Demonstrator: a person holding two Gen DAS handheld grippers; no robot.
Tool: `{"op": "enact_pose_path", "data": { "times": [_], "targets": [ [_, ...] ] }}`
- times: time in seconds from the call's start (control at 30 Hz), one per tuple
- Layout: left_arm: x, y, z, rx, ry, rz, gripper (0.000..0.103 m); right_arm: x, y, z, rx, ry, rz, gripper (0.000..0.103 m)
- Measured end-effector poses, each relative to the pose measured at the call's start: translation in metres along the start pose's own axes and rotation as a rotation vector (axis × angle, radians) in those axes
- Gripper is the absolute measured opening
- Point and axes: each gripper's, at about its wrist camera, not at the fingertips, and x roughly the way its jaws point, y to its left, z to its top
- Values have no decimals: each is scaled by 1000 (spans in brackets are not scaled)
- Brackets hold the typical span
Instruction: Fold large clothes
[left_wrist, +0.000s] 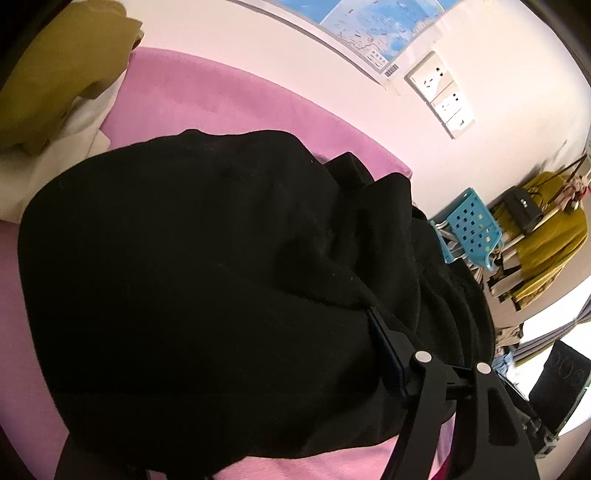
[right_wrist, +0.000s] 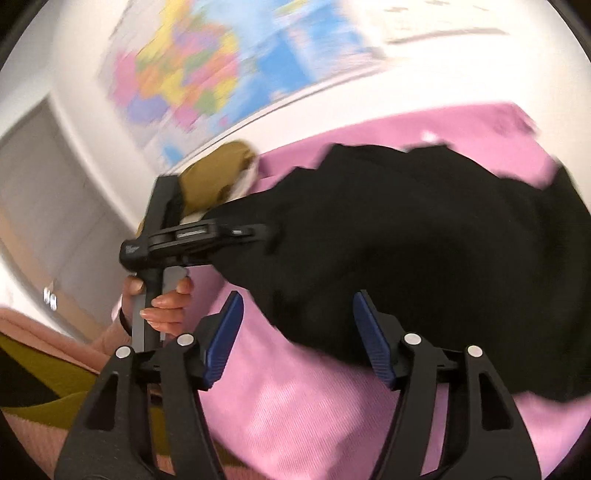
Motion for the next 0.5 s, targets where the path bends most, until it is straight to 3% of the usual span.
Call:
{"op": "enact_pose_path", "data": {
  "times": [0.13,0.27,0.37,0.5],
  "targets": [
    [-1,-5,-1,34,-9,36,70,-28,-30,-27,178,-29,-5,65],
    [1,-2,0,25,1,21,71,-37,-51,-46,327,-43,-67,65],
    [2,-3,0,37,2,25,71,-37,-58,-49,372,-62,-76,66],
    [1,-1,0,39,7,18,71,-36,-64,-49,422,-76,-100,74]
  ]
}}
